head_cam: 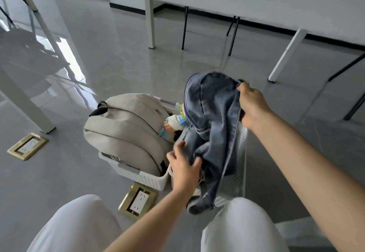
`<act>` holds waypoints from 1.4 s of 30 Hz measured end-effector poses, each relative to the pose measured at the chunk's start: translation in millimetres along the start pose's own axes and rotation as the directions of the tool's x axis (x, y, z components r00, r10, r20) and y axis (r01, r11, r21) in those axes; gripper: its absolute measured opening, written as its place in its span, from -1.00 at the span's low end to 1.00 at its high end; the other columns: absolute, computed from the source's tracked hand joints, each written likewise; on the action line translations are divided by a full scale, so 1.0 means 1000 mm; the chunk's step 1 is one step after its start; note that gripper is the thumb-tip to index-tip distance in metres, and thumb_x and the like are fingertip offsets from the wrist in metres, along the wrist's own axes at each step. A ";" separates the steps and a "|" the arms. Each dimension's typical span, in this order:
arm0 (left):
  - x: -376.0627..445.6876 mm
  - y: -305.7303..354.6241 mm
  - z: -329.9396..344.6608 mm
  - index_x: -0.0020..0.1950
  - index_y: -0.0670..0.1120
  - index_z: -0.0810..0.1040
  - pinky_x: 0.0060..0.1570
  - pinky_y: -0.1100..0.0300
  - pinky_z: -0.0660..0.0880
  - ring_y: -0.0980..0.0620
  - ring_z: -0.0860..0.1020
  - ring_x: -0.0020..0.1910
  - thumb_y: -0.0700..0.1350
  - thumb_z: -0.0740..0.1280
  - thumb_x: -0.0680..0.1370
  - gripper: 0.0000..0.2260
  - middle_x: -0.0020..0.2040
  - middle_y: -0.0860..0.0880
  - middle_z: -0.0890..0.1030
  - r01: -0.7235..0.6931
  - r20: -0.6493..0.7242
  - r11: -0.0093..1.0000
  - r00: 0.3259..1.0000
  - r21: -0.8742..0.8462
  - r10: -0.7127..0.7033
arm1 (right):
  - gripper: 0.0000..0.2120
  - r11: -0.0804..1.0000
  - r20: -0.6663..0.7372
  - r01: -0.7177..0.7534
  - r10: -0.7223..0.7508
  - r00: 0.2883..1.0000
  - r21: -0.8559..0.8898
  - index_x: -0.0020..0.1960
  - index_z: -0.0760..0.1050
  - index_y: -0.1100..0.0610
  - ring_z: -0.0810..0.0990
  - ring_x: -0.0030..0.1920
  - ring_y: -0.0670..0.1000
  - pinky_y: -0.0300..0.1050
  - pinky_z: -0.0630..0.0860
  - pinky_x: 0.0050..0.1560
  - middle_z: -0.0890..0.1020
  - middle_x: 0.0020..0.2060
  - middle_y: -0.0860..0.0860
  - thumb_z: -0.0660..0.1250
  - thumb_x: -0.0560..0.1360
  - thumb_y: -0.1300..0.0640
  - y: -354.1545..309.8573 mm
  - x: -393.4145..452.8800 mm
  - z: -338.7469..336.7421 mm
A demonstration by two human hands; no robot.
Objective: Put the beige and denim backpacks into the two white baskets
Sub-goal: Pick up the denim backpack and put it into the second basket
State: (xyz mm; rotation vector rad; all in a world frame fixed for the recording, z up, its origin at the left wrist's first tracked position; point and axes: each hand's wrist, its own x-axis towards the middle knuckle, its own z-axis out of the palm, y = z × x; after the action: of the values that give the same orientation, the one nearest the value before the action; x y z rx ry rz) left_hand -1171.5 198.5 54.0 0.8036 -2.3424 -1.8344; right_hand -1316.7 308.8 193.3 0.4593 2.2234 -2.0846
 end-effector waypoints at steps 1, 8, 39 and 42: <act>0.002 -0.014 0.004 0.37 0.09 0.26 0.20 0.09 0.38 -0.12 0.39 0.21 -0.07 0.36 0.45 -0.47 0.24 -0.07 0.28 0.031 0.063 0.995 0.997 0.092 -0.037 | -0.77 1.000 0.003 0.004 -0.004 1.000 -0.013 -0.26 0.40 0.12 0.50 -0.20 0.11 0.02 0.47 -0.13 0.50 -0.18 0.14 0.16 0.53 0.05 0.007 -0.001 -0.001; 0.044 -0.004 0.017 0.25 -0.06 0.46 0.14 0.07 0.44 -0.18 0.47 0.19 -0.18 0.34 0.43 -0.62 0.22 -0.15 0.40 0.109 0.117 0.953 0.982 0.283 -0.147 | -0.69 0.997 -0.045 0.073 -0.074 0.996 -0.034 -0.39 0.16 0.02 0.18 -0.36 0.01 -0.12 0.13 -0.33 0.19 -0.42 0.01 0.14 0.50 0.15 0.014 0.010 -0.001; 0.042 -0.004 -0.020 -0.04 -0.07 0.48 -0.20 0.10 0.54 -0.01 0.57 -0.16 -0.06 0.28 0.58 -0.90 -0.15 -0.01 0.59 -0.638 0.671 0.613 0.706 0.465 0.227 | -0.77 0.978 -0.241 -0.192 0.206 0.949 0.078 -0.30 0.31 0.13 0.27 -0.33 0.04 -0.03 0.31 -0.17 0.26 -0.34 0.03 0.09 0.49 0.04 0.027 0.050 -0.019; 0.056 0.032 -0.005 -0.09 -0.15 0.47 -0.44 0.21 0.47 0.04 0.54 -0.44 -0.22 0.27 0.59 -0.94 -0.32 -0.06 0.53 -0.051 0.413 0.998 0.910 0.042 0.029 | -0.75 0.975 -0.213 -0.185 0.208 0.955 0.121 -0.31 0.30 0.13 0.27 -0.40 0.03 -0.02 0.31 -0.16 0.27 -0.39 0.02 0.09 0.52 0.08 0.027 0.052 -0.015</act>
State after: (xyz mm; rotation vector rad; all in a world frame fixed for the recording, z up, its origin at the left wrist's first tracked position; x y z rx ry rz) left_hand -1229.3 174.6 70.0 0.3911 -2.6311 -2.1068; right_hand -1357.0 333.4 156.2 0.9273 2.0844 -2.1372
